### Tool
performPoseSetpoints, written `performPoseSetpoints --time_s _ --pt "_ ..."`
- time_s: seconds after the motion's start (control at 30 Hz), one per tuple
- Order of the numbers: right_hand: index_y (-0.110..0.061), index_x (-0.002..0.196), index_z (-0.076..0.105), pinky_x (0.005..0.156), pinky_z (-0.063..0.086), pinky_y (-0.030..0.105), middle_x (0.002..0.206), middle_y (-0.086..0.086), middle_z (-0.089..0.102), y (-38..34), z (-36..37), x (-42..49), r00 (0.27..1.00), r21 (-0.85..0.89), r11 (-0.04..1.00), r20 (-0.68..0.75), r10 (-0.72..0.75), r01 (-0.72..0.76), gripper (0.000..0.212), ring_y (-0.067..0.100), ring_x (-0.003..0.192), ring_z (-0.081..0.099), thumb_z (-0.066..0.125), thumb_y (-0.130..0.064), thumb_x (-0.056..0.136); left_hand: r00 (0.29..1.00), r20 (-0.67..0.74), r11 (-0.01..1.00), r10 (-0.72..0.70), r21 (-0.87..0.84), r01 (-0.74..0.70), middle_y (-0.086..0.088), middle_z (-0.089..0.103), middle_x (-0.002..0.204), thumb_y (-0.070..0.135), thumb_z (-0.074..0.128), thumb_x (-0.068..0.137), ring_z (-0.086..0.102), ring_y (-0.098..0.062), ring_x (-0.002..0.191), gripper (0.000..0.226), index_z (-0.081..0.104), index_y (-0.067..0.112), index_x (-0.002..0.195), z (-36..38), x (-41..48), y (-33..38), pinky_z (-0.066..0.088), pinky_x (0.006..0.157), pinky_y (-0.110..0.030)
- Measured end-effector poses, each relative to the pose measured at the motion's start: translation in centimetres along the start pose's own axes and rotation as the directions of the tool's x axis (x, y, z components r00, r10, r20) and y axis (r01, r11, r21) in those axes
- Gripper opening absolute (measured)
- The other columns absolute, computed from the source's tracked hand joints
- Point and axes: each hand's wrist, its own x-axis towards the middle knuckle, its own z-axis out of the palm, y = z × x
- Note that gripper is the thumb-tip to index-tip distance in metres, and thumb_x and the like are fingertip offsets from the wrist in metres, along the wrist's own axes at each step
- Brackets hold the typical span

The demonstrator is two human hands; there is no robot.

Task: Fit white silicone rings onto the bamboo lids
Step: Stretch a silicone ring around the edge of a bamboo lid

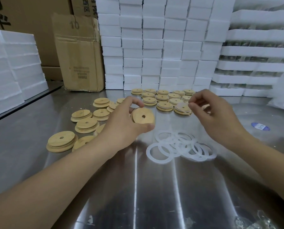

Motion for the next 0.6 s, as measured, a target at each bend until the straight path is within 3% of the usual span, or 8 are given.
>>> performPoseSetpoints --time_s 0.1,0.27,0.37,0.47,0.53,0.6 --pt "-0.026 0.112 0.071 0.074 0.048 0.017 0.091 -0.015 0.07 -1.5 0.2 -0.2 0.999 0.072 0.997 -0.044 -0.03 0.033 0.014 0.005 0.088 0.064 0.069 -0.017 0.102 0.993 0.044 0.938 -0.105 -0.327 0.114 -0.007 0.072 0.118 0.009 0.095 0.076 0.081 -0.023 0.087 0.055 0.068 0.03 0.119 0.6 -0.2 0.2 0.06 0.064 -0.027" --pt "-0.024 0.111 0.077 0.078 0.052 0.022 0.095 -0.016 0.075 -4.1 0.8 -0.9 0.995 0.139 0.986 0.041 -0.095 0.088 0.016 0.008 0.093 0.069 0.072 -0.015 0.099 0.968 0.127 0.765 -0.215 -0.594 0.248 -0.011 0.075 0.12 0.002 0.08 0.091 0.08 -0.026 0.103 0.041 0.071 0.018 0.127 0.9 0.0 0.2 0.066 0.078 -0.033" --pt "-0.024 0.11 0.077 0.081 0.053 0.027 0.093 -0.017 0.075 -4.8 1.2 -1.4 0.986 0.17 0.977 0.088 -0.142 0.126 0.016 0.011 0.096 0.07 0.076 -0.016 0.097 0.971 0.135 0.755 -0.199 -0.61 0.24 -0.008 0.071 0.127 0.011 0.071 0.094 0.076 -0.03 0.111 0.028 0.076 0.018 0.121 1.0 0.0 0.4 0.067 0.083 -0.041" --pt "-0.026 0.108 0.076 0.081 0.053 0.033 0.093 -0.016 0.076 -4.9 1.7 -1.7 0.982 0.192 0.973 0.112 -0.151 0.128 0.017 0.012 0.097 0.072 0.08 -0.018 0.093 0.978 0.205 0.821 -0.046 -0.55 0.153 -0.012 0.075 0.124 0.018 0.07 0.08 0.078 -0.03 0.105 0.044 0.076 0.022 0.124 1.1 -0.4 0.6 0.065 0.084 -0.041" --pt "-0.027 0.106 0.076 0.079 0.054 0.039 0.091 -0.015 0.077 -4.9 2.0 -1.9 0.984 0.2 0.972 0.101 -0.146 0.124 0.019 0.013 0.096 0.074 0.081 -0.017 0.091 0.973 0.214 0.911 0.087 -0.412 0.009 -0.006 0.075 0.125 0.016 0.08 0.084 0.079 -0.03 0.101 0.046 0.074 0.026 0.128 1.5 -1.0 0.6 0.066 0.087 -0.043" --pt "-0.029 0.105 0.076 0.076 0.053 0.036 0.092 -0.017 0.078 -4.7 2.1 -1.9 0.987 0.206 0.971 0.08 -0.14 0.121 0.02 0.011 0.096 0.075 0.082 -0.017 0.09 0.963 0.182 0.946 0.197 -0.294 -0.138 0.005 0.075 0.122 0.007 0.082 0.091 0.08 -0.025 0.099 0.044 0.072 0.027 0.129 1.9 -1.3 0.2 0.067 0.088 -0.043"
